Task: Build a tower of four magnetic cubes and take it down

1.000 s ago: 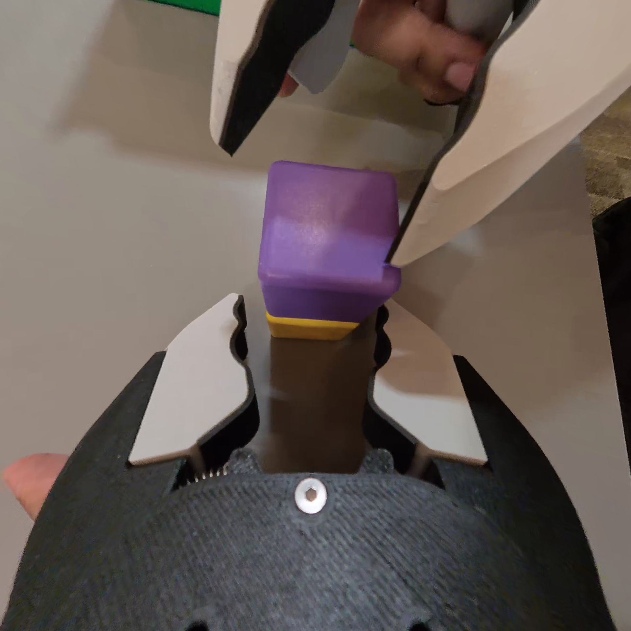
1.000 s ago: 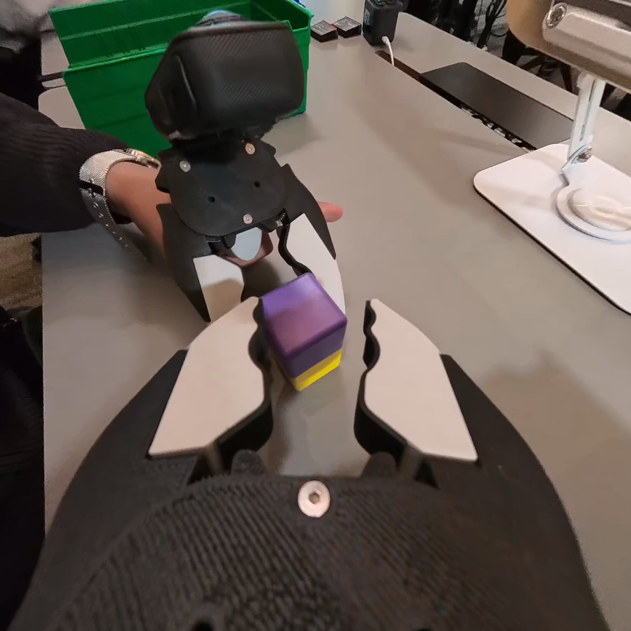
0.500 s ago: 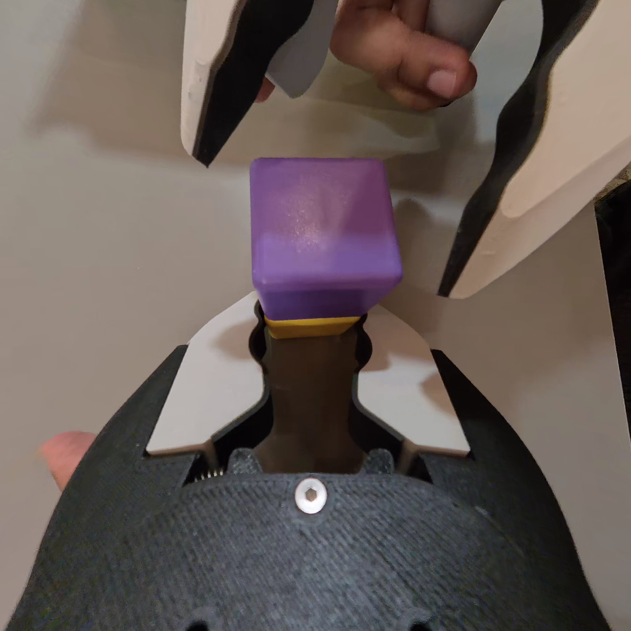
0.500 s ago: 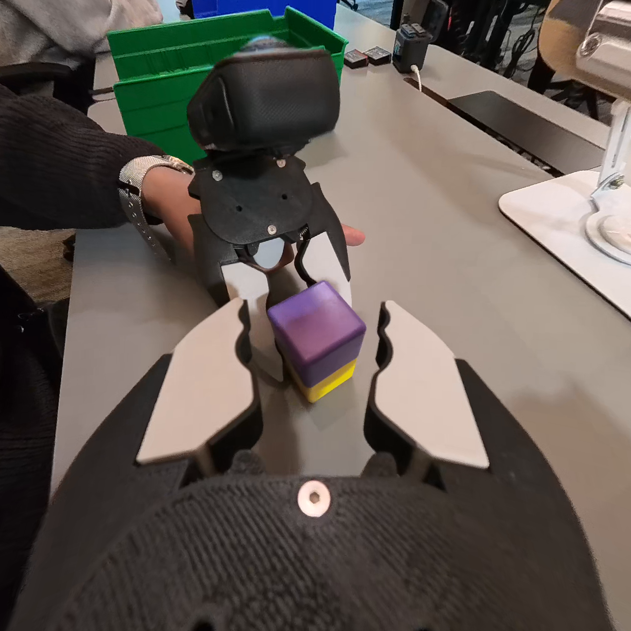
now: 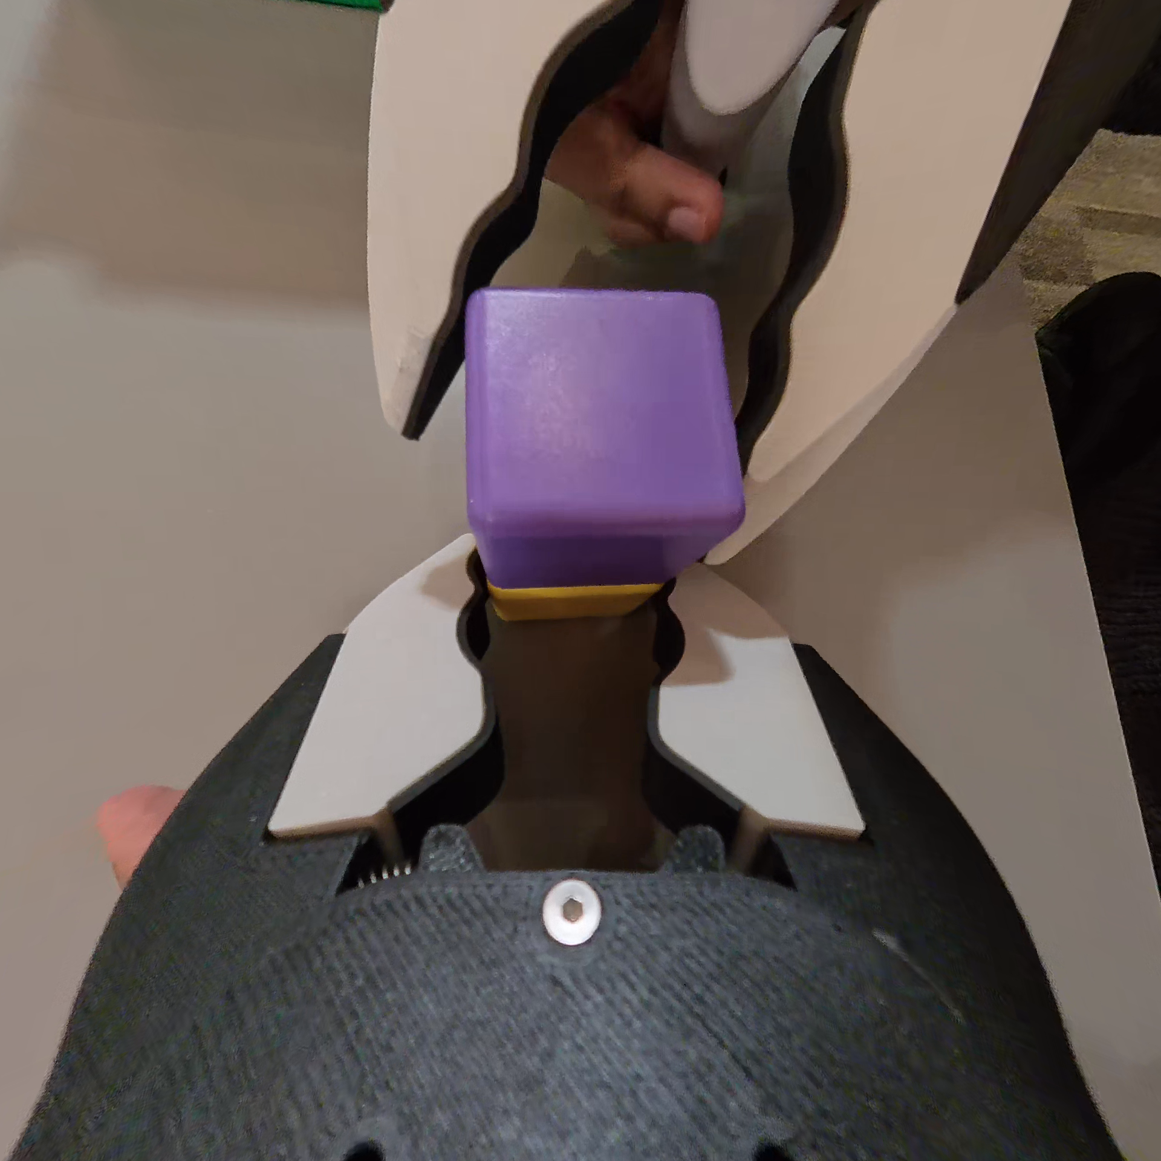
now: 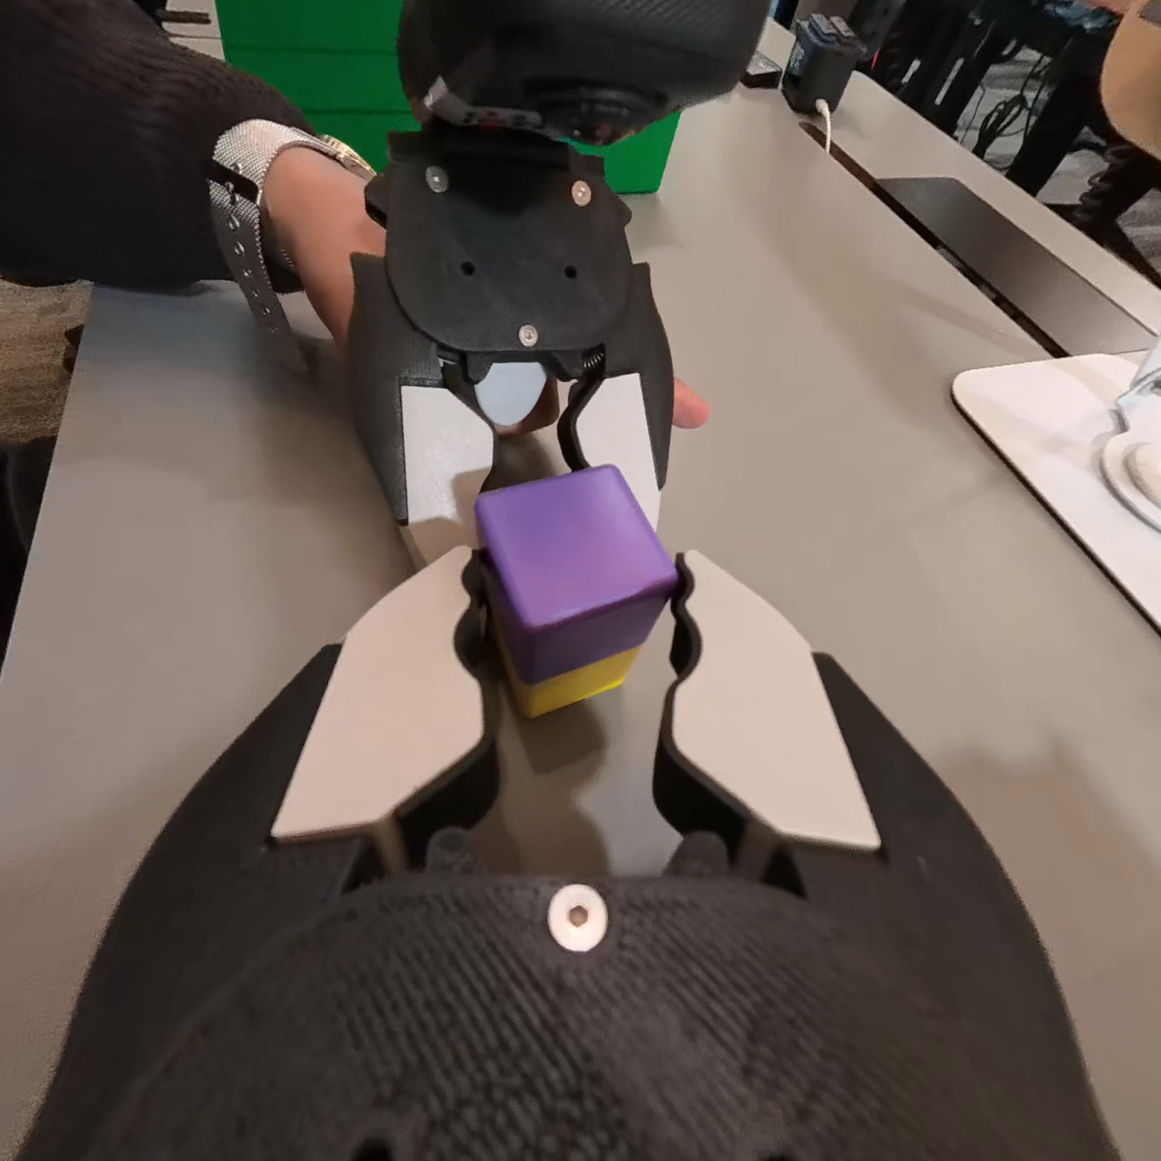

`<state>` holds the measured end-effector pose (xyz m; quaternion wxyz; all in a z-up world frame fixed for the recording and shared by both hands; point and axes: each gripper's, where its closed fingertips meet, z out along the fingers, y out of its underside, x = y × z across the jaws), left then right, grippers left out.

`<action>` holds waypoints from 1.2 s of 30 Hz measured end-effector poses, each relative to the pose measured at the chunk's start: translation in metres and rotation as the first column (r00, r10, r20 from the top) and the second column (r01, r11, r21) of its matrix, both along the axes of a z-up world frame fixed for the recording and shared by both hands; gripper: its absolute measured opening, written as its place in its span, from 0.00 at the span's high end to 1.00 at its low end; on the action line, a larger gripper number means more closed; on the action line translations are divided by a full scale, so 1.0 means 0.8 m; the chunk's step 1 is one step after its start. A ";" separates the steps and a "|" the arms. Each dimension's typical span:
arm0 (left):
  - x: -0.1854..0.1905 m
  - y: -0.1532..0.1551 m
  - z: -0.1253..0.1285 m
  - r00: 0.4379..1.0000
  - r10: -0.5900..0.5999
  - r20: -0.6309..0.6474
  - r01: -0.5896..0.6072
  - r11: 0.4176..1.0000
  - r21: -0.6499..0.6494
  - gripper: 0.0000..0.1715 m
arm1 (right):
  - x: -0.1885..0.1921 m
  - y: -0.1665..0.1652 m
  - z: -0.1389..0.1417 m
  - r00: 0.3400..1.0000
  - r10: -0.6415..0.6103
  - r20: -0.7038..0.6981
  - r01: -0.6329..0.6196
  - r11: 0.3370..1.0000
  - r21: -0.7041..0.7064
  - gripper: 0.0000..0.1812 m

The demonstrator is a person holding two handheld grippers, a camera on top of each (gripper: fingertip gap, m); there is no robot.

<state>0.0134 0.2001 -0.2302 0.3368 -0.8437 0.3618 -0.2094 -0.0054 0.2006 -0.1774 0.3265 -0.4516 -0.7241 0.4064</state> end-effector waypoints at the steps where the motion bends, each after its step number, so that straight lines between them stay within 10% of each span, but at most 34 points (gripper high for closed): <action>1: 0.000 0.000 0.000 1.000 -0.002 0.000 0.002 1.000 0.000 0.71 | 0.000 0.000 0.000 1.000 0.004 -0.001 -0.004 1.000 0.001 0.68; 13: -0.004 0.003 -0.001 1.000 0.015 -0.014 -0.015 1.000 0.012 0.71 | -0.004 0.039 0.082 0.968 -0.182 -0.170 0.160 0.977 -0.139 0.72; 22: -0.005 0.004 -0.001 0.999 0.025 -0.025 -0.024 0.999 0.023 0.71 | 0.110 0.158 0.135 0.946 -0.324 -0.003 0.312 0.908 0.279 0.72; 36: -0.007 0.006 -0.007 0.997 0.043 -0.068 -0.041 0.999 0.020 0.71 | 0.216 0.275 -0.003 0.688 -0.603 0.404 0.440 0.789 0.428 0.72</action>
